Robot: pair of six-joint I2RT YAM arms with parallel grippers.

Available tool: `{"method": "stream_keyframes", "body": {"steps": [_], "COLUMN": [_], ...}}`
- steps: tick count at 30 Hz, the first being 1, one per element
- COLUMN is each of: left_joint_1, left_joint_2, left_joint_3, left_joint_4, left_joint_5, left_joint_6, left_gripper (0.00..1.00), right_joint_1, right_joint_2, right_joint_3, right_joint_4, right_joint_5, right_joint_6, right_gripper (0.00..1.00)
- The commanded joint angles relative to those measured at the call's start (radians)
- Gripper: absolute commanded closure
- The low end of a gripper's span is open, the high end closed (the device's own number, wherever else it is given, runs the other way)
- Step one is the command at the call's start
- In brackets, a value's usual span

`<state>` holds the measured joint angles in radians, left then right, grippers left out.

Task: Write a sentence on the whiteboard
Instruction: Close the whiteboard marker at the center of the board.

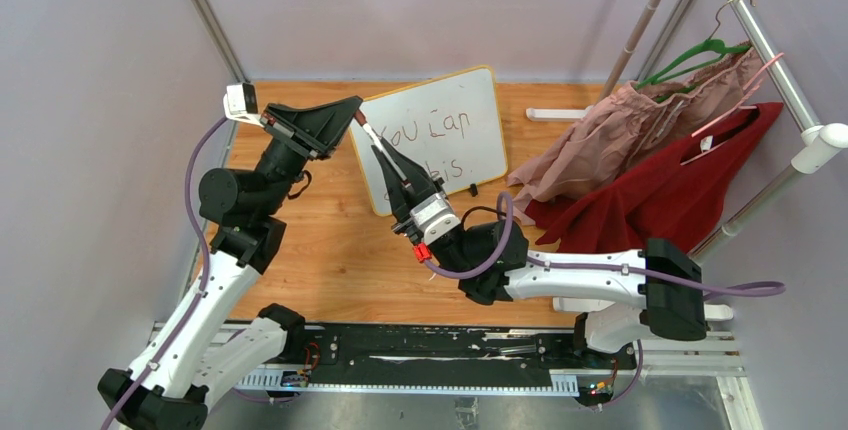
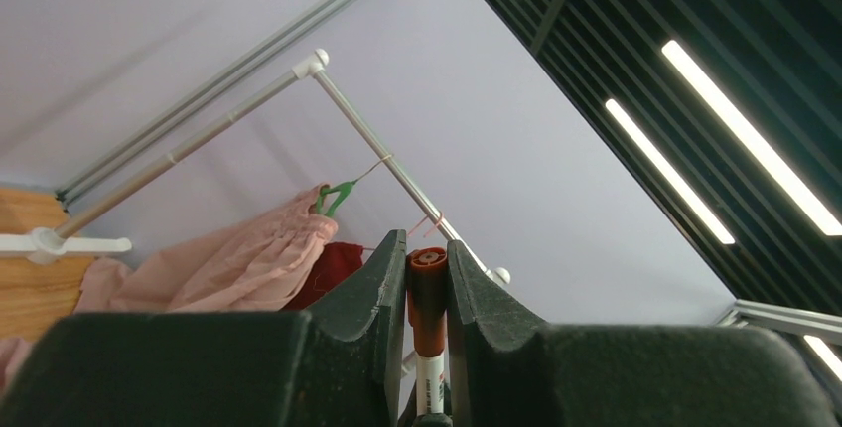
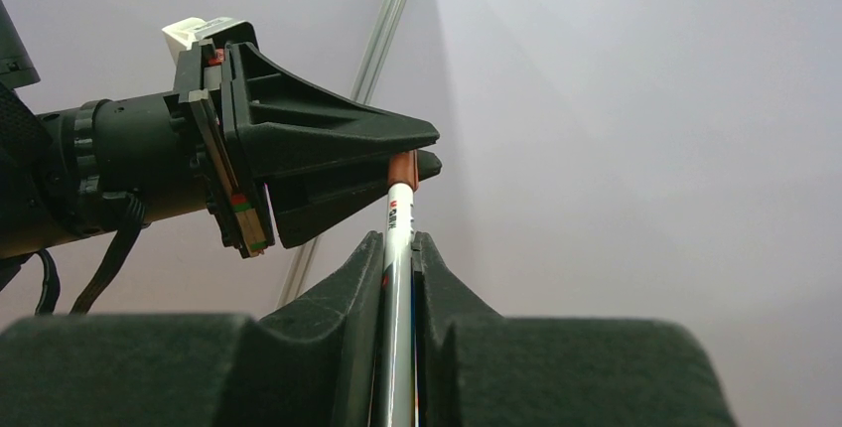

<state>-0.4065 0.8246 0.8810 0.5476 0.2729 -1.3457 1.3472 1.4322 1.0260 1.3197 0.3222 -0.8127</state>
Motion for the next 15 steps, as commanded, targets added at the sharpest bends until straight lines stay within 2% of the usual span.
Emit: {"method": "stream_keyframes", "body": {"steps": [1, 15], "left_joint_1": [-0.042, -0.125], "left_joint_2": [-0.02, -0.014], "left_joint_3": [-0.025, -0.033], "left_joint_4": [0.005, 0.004], "left_joint_5": [0.129, 0.16], "left_joint_6": [-0.005, 0.027], "left_gripper": [1.0, 1.0], "right_joint_1": [-0.003, -0.018], "right_joint_2": [0.03, 0.057], "right_joint_3": [0.066, 0.094], "right_joint_4": [0.021, 0.021], "right_joint_5": [0.01, 0.0], "right_joint_6": [-0.021, -0.026], "right_gripper": [1.0, 1.0]}}
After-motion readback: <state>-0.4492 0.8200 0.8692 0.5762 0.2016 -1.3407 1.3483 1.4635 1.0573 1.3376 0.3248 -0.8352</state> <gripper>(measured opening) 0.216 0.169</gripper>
